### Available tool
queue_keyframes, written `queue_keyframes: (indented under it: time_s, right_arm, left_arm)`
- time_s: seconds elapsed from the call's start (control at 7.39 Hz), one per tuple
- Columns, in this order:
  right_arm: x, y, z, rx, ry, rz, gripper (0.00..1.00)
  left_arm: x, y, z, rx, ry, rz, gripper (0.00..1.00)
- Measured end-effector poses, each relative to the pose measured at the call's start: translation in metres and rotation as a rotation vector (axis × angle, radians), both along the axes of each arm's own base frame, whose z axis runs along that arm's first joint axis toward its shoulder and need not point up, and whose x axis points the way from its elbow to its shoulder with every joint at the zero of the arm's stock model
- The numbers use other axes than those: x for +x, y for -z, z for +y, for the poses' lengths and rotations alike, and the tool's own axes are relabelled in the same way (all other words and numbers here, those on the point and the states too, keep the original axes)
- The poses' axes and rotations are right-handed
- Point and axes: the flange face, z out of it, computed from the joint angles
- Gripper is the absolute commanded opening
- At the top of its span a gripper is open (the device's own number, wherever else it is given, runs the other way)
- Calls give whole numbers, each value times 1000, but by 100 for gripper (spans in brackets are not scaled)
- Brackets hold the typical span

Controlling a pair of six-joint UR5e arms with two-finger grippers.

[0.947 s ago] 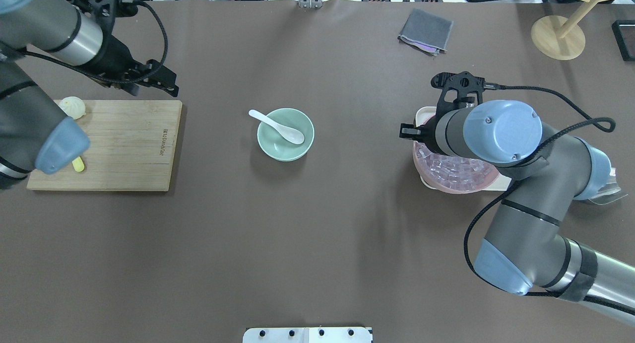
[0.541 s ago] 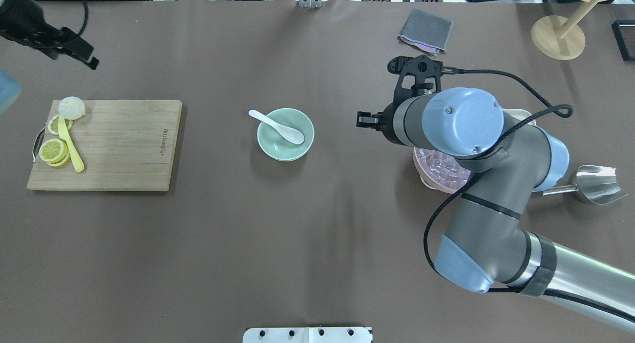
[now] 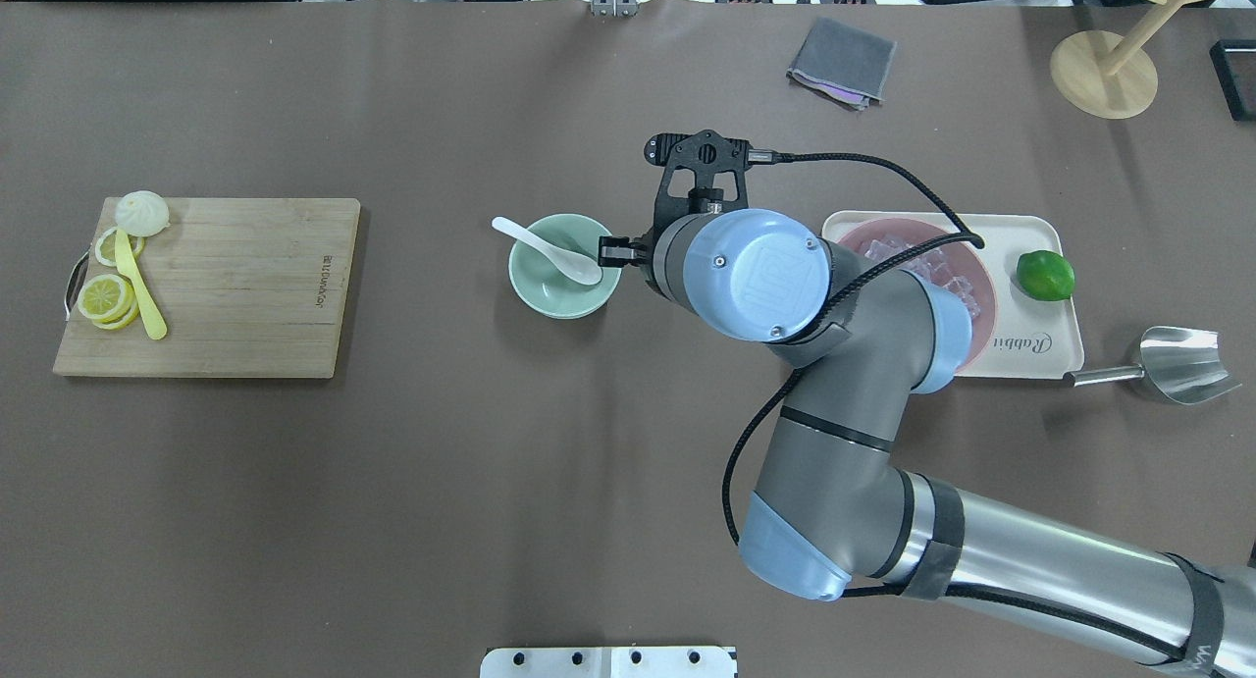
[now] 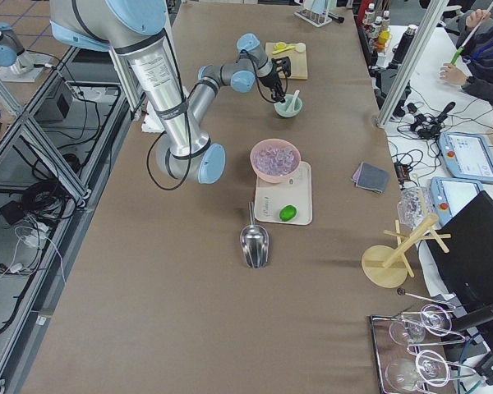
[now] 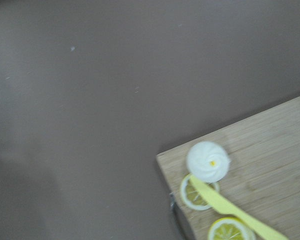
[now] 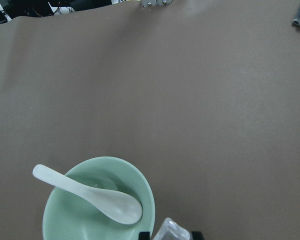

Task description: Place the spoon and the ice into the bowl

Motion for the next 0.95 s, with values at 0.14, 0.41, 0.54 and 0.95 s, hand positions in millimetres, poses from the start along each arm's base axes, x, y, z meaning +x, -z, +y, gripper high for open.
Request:
queue_keyframes:
  time_s: [0.14, 0.41, 0.54, 0.95]
  right_arm:
    - [-17, 2, 1, 2, 0, 14, 0]
    - [-51, 2, 2, 1, 0, 50, 0]
    - [-68, 2, 4, -6, -6, 64, 0]
    - [-107, -1, 10, -8, -24, 85, 56]
  left_arm:
    - [-19, -28, 17, -15, 9, -3, 99]
    - [-31, -52, 37, -25, 19, -3, 99]
    - [-31, -57, 41, -29, 19, -3, 99]
    - [-31, -59, 42, -33, 20, -2, 99]
